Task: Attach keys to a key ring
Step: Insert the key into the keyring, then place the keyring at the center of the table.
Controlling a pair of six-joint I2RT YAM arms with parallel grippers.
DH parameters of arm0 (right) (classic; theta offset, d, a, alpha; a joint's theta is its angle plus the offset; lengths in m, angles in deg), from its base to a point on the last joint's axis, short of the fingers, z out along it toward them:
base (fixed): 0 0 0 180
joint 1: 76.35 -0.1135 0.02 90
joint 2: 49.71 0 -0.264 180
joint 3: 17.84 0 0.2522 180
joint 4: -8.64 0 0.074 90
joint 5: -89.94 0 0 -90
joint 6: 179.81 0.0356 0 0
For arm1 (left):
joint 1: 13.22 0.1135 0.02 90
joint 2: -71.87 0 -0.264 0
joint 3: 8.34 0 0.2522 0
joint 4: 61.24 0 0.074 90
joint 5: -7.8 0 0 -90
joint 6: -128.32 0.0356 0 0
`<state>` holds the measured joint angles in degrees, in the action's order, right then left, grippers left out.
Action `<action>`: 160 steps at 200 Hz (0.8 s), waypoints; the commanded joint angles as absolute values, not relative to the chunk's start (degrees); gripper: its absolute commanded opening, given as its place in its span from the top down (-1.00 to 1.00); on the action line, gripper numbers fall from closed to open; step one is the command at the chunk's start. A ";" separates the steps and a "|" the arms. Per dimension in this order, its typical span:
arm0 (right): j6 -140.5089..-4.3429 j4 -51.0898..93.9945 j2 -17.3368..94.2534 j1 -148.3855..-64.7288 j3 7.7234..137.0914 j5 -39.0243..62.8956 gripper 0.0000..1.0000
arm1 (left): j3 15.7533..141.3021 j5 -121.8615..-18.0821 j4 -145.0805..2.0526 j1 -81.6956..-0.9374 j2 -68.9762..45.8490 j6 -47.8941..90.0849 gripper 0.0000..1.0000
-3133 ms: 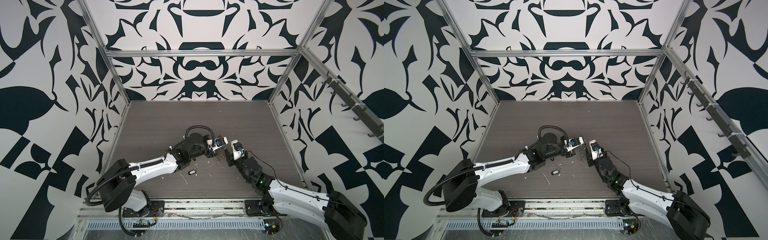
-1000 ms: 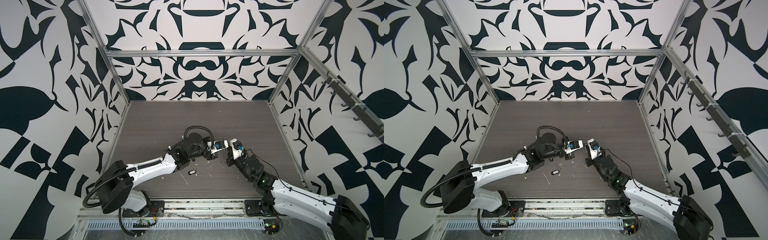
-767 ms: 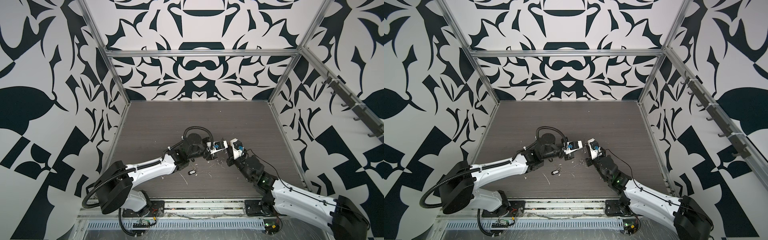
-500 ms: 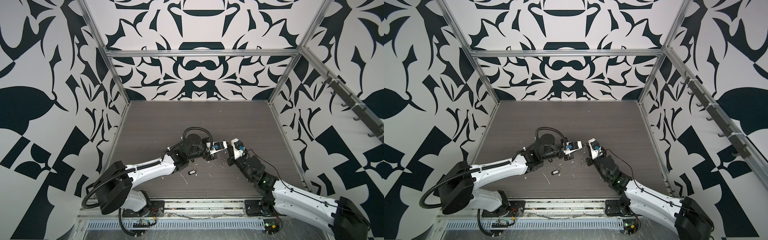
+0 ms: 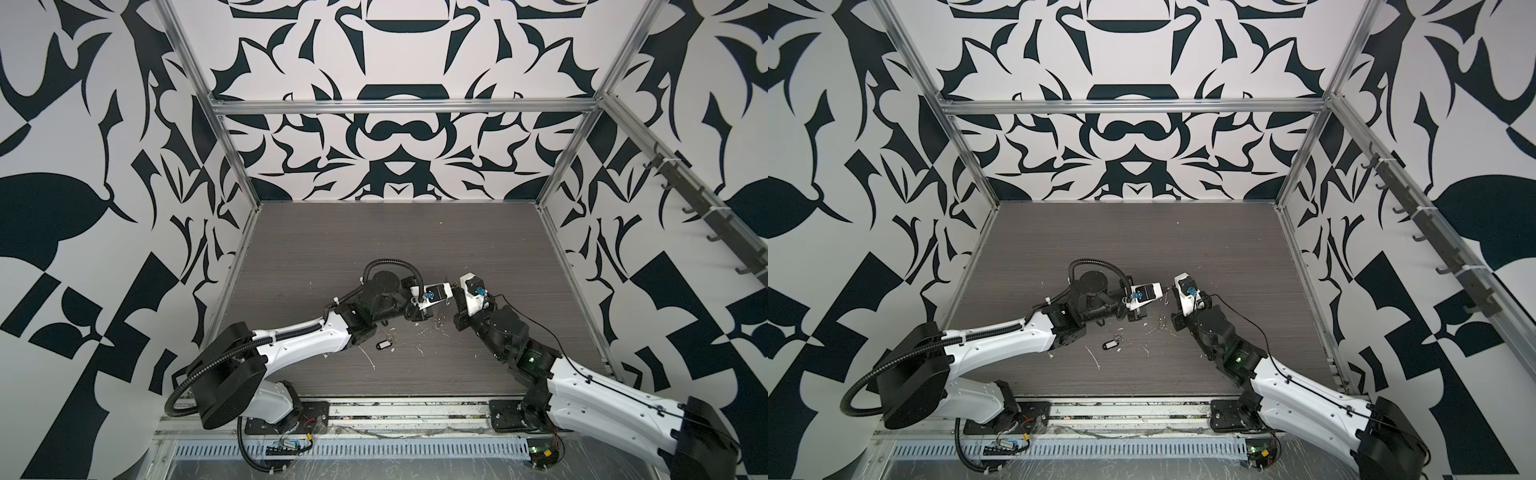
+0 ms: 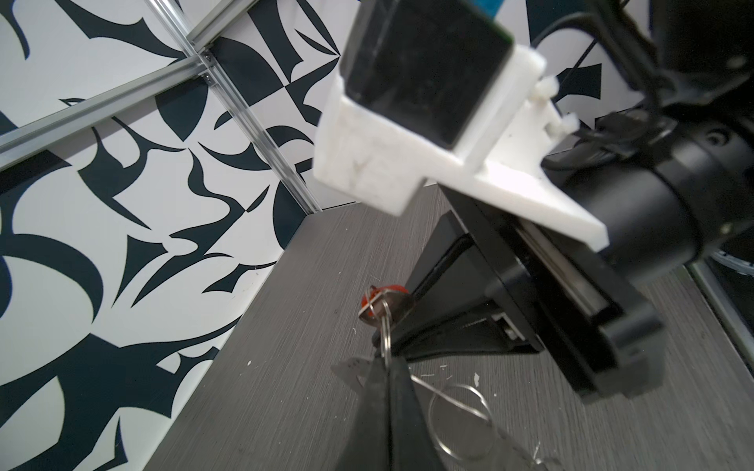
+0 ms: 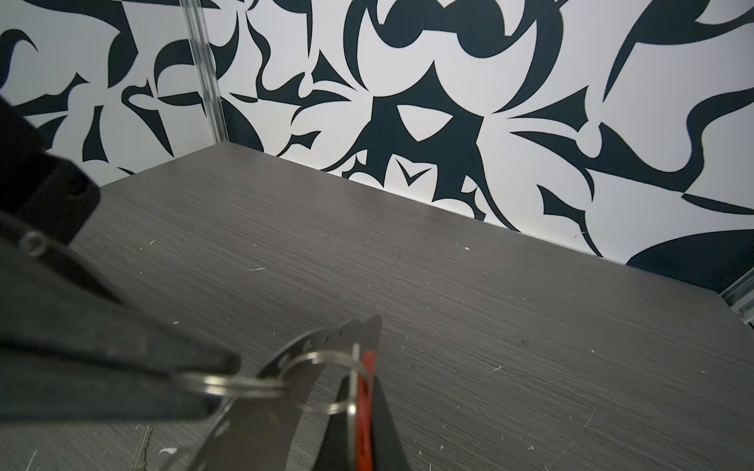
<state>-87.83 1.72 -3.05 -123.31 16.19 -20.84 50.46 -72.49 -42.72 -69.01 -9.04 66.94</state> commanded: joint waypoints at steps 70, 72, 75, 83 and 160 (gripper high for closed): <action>-74.77 34.50 -7.46 -123.11 31.13 -27.80 1.00 | 45.14 -76.95 -31.67 -68.85 -4.08 66.88 -0.22; -74.52 34.81 -7.68 -123.11 31.22 -27.83 1.00 | 45.02 -77.18 -31.43 -68.85 -4.03 66.88 -0.24; -74.22 35.19 -7.96 -123.11 31.28 -27.89 1.00 | 44.87 -77.50 -31.09 -68.83 -3.97 66.88 -0.28; -73.38 36.02 -8.41 -123.11 31.55 -28.29 1.00 | 44.42 -78.42 -30.31 -68.77 -3.83 66.75 -0.34; -81.26 46.21 -5.96 -123.11 43.65 -31.14 1.00 | 41.63 -85.18 -24.39 -67.75 -2.53 66.19 -0.64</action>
<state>-75.07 44.07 -7.10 -123.21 37.65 -28.77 42.70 -82.41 -28.47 -68.44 -4.45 66.41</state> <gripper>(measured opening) 0.060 0.817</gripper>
